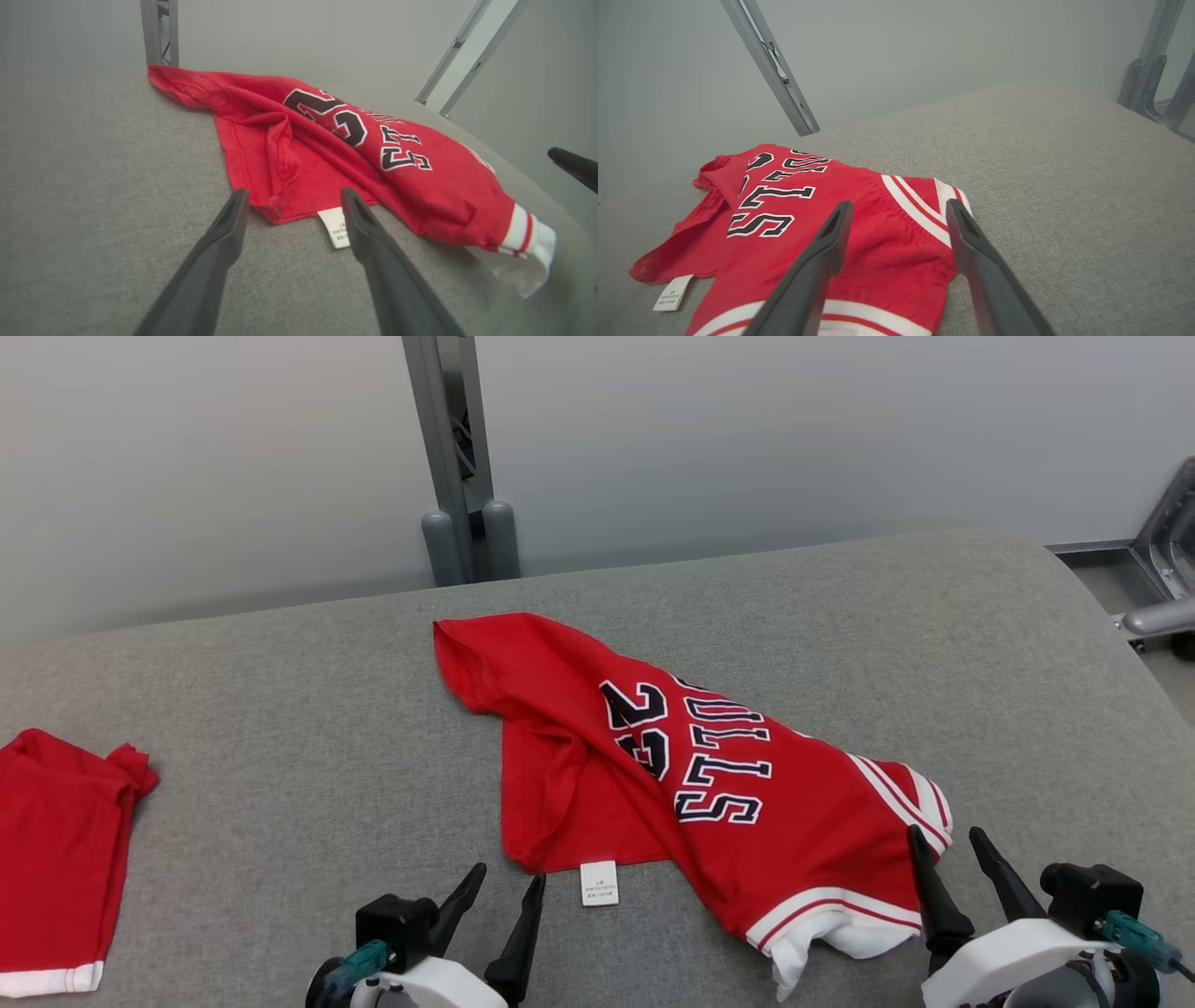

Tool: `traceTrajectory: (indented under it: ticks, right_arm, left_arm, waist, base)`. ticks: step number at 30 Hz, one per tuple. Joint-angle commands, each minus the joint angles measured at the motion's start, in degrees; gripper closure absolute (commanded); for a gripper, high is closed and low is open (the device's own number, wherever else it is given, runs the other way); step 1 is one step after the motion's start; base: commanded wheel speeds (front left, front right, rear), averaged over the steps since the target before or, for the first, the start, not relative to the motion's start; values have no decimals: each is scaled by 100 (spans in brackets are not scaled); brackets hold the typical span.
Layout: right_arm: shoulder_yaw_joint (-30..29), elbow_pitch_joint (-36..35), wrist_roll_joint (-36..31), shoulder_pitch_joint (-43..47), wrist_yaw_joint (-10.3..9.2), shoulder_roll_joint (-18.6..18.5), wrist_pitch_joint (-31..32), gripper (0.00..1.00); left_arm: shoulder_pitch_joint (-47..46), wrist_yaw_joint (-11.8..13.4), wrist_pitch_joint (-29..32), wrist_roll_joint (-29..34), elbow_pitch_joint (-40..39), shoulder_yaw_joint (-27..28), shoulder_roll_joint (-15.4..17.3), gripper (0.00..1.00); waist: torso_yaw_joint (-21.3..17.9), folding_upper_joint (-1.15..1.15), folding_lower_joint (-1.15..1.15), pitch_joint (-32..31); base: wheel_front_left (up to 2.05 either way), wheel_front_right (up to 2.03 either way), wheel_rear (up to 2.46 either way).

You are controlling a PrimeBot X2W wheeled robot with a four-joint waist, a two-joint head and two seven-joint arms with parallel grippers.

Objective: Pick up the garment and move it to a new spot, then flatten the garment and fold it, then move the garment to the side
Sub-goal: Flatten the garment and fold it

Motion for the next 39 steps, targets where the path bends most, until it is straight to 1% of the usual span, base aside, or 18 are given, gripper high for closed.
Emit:
traceTrajectory:
  ticks: [1, 6, 11, 15, 19, 24, 25, 26, 27, 28, 30, 33, 39]
  right_arm:
    - [17, 19, 19, -77, -1, -25, -33, 0]
    - [77, 110, 67, -177, -2, -32, -83, 0]
    - [149, 177, 97, -268, -2, -29, -111, 0]
    - [215, 214, 130, -336, -1, -19, -137, 0]
    - [263, 265, 170, -404, -1, -24, -180, 0]
    - [290, 345, 199, -439, -1, -32, -225, 0]
    - [289, 357, 207, -449, -2, -35, -233, 0]
    - [287, 367, 208, -458, -1, -38, -242, 0]
    - [287, 378, 202, -466, -2, -42, -245, 0]
    - [288, 390, 203, -471, -1, -45, -249, 0]
    - [299, 413, 217, -484, -1, -47, -269, 0]
    - [331, 443, 240, -485, -1, -55, -281, 0]
    - [434, 532, 298, -362, -1, -97, -225, 0]
  left_arm:
    - [-153, 47, -20, -35, 130, -54, 34, 0]
    - [-620, 296, -20, -576, 894, -354, 35, 0]
    - [-1005, 367, -20, -1223, 1393, -736, 33, 0]
    - [-1244, 331, -19, -1593, 1586, -1023, 33, 0]
    - [-1434, 375, -19, -1883, 1725, -1233, 34, 0]
    - [-1562, 458, -19, -2154, 1843, -1331, 35, 0]
    - [-1578, 467, -19, -2194, 1865, -1350, 34, 21]
    - [-1599, 474, -19, -2239, 1891, -1368, 34, 53]
    - [-1623, 471, -19, -2277, 1915, -1390, 35, 94]
    - [-1645, 479, -20, -2313, 1935, -1408, 34, 100]
    - [-1674, 504, -19, -2359, 1958, -1407, 34, 100]
    - [-1649, 544, -20, -2397, 1841, -1238, 34, 100]
    - [-1292, 571, -20, -2306, 1277, -433, 37, 100]
  waist:
    - [-64, 0, 0, 46]
    - [-186, 0, 0, 153]
    - [-277, 0, 0, 242]
    - [-344, 0, 0, 321]
    - [-405, 0, 0, 388]
    - [-454, 0, 0, 431]
    - [-454, 0, 0, 436]
    - [-451, 0, 0, 440]
    - [-444, 0, 0, 440]
    - [-434, 0, 0, 438]
    - [-407, 0, 0, 428]
    - [-344, 0, 0, 381]
    - [-146, 0, 0, 185]
  base:
    - [0, 0, 0]
    - [0, 0, 0]
    - [0, 0, 0]
    - [0, 0, 0]
    - [0, 0, 0]
    - [0, 0, 0]
    - [0, 0, 0]
    - [0, 0, 0]
    - [0, 0, 0]
    - [0, 0, 0]
    - [0, 0, 0]
    - [0, 0, 0]
    - [0, 0, 0]
